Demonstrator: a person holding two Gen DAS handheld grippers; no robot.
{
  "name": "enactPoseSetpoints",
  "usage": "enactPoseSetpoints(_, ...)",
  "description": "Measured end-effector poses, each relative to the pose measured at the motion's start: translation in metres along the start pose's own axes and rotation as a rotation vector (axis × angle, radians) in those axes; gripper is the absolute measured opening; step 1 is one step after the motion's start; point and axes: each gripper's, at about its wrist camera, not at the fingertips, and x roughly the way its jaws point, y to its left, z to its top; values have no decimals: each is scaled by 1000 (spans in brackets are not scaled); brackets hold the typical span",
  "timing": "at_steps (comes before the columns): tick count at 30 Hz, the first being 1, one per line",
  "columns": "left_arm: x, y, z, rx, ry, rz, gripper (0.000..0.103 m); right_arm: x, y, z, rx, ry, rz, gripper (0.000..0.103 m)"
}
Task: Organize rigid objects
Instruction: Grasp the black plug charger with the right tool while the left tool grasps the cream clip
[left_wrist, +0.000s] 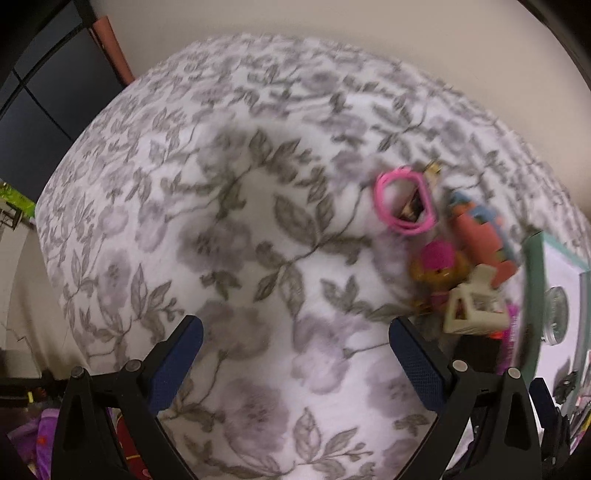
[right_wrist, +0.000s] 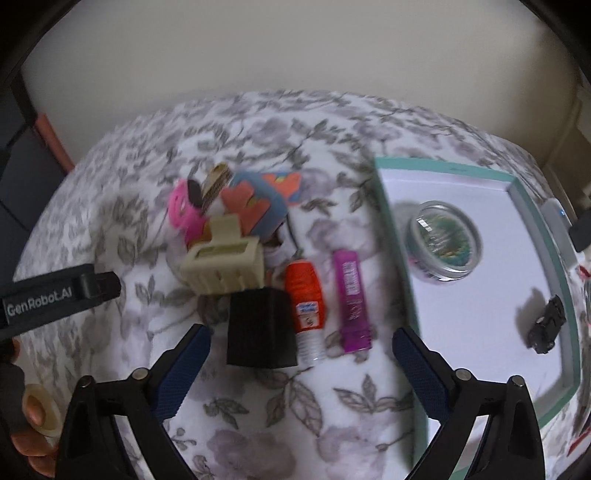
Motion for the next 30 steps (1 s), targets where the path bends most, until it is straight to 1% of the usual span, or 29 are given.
enactPoseSetpoints(3,2,3,1,-18,14,-9,101,10,6,-2,-29,29,-19,88)
enactPoseSetpoints(6,-1,2,5,-20,3,-18,101,15,11,-4,-47,46,-24,86)
enactPoseSetpoints(9,-4,-4,9,-14,-8,-64,101,19,17,-6,-84,57,-36,82)
enactPoseSetpoints(11,-8,-10,11,-2,-14,-115,101,20,17,-5,-88,59,-35,80)
enactPoseSetpoints(12,-9,-14,11,7,-16,-140,101,20,15,-4,-83,60,-33,76)
enactPoseSetpoints(13,-10,-18,12,17,-20,-160,101,21,15,-4,-79,61,-27,76)
enactPoseSetpoints(16,-13,-31,14,53,-39,-192,101,21,11,-2,-57,66,-10,71)
enactPoseSetpoints(18,-13,-39,15,67,-45,-212,101,20,4,0,-31,69,8,64)
enactPoseSetpoints(20,-11,-46,16,79,-37,-249,101,19,-1,2,-10,66,21,63)
enactPoseSetpoints(22,-10,-51,16,86,-34,-268,101,18,-4,3,5,65,33,60)
enactPoseSetpoints(24,-10,-57,16,101,-41,-277,101,18,-8,5,21,65,46,53)
enactPoseSetpoints(28,-11,-71,15,142,-58,-294,100,17,-15,6,46,61,62,52)
enactPoseSetpoints(30,-10,-76,14,157,-61,-291,100,17,-19,6,59,63,64,52)
